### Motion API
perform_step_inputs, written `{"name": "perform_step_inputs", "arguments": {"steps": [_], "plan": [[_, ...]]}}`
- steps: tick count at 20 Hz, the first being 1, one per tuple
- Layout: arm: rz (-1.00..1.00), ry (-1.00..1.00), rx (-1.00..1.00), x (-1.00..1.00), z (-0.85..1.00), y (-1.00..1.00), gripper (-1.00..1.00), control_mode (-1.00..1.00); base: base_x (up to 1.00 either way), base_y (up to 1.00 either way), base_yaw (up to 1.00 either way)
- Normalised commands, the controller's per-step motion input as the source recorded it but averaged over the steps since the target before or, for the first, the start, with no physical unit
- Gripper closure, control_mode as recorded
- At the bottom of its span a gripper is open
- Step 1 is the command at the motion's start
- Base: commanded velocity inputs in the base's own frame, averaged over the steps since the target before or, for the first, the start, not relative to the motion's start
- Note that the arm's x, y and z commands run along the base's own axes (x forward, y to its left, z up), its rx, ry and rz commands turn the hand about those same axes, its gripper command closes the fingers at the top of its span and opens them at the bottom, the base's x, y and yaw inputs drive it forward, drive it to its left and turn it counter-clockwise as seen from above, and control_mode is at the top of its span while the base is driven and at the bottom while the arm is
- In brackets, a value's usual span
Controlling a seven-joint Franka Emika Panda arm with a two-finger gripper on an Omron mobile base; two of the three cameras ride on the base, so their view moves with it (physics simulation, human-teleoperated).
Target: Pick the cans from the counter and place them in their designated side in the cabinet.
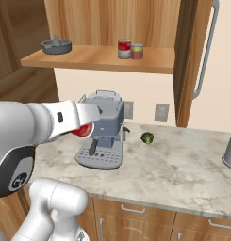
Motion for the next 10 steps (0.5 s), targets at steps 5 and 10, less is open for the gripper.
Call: {"name": "perform_step_inputs", "arguments": {"steps": [5,10], "plan": [[0.01,-0.07,0.01,-0.27,0.34,0.09,1.00,-1.00,0.00,0.00,0.00],[0.03,-0.11,0.06,-0.12,0.19,0.04,1.00,-1.00,0.00,0.00,0.00]]}}
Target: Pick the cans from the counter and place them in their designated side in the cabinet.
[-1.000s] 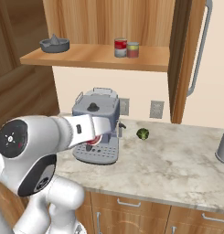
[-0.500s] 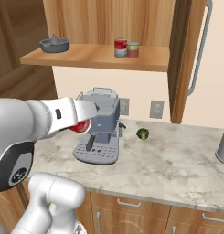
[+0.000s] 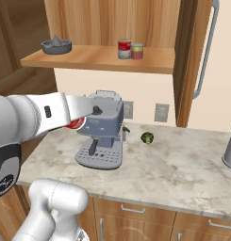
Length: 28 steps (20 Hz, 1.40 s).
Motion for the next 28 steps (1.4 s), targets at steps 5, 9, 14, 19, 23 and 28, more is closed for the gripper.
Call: {"name": "perform_step_inputs", "arguments": {"steps": [5,9,14,19,23,28], "plan": [[0.06,-0.09,0.09,0.03,0.21,0.08,1.00,-1.00,0.00,0.00,0.00],[0.06,-0.09,0.07,0.04,0.25,0.14,1.00,-1.00,0.00,0.00,0.00],[0.06,-0.07,0.06,0.10,0.26,0.23,1.00,-1.00,0.00,0.00,0.00],[0.04,-0.07,0.04,0.18,0.19,0.19,1.00,-1.00,0.00,0.00,0.00],[0.01,-0.10,0.01,0.24,0.11,0.09,1.00,-1.00,0.00,0.00,0.00],[0.00,-0.06,0.02,0.37,0.06,0.10,1.00,-1.00,0.00,0.00,0.00]]}}
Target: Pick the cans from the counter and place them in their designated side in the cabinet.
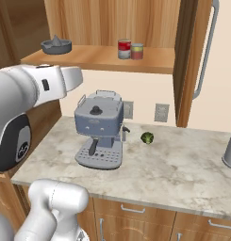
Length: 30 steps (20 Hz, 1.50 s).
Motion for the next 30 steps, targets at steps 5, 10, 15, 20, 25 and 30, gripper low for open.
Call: {"name": "perform_step_inputs", "arguments": {"steps": [5,10,15,20,25,30], "plan": [[0.00,-0.04,0.02,0.33,0.10,0.12,1.00,-1.00,0.00,0.00,0.00],[0.00,0.00,0.01,0.39,0.05,0.08,1.00,-1.00,0.00,0.00,0.00],[0.00,0.01,0.00,0.42,0.07,0.00,1.00,-1.00,0.00,0.00,0.00],[0.00,0.03,0.00,0.43,0.05,0.00,1.00,-1.00,0.00,0.00,0.00],[0.00,0.03,0.00,0.32,0.00,0.00,1.00,-1.00,0.00,0.00,0.00],[0.01,0.00,0.00,0.31,-0.04,-0.01,1.00,-1.00,0.00,0.00,0.00]]}}
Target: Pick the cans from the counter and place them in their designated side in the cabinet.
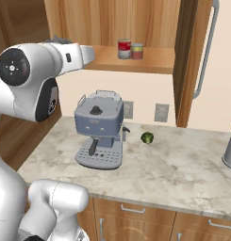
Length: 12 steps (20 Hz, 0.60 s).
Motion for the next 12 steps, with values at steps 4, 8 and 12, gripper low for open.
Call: {"name": "perform_step_inputs", "arguments": {"steps": [4,8,12], "plan": [[0.00,0.00,0.00,0.33,-0.02,-0.06,1.00,-1.00,0.00,0.00,0.00],[0.00,0.00,0.00,0.34,-0.01,-0.08,1.00,-1.00,0.00,0.00,0.00],[0.00,0.00,0.00,0.29,0.00,-0.02,1.00,-1.00,0.00,0.00,0.00]]}}
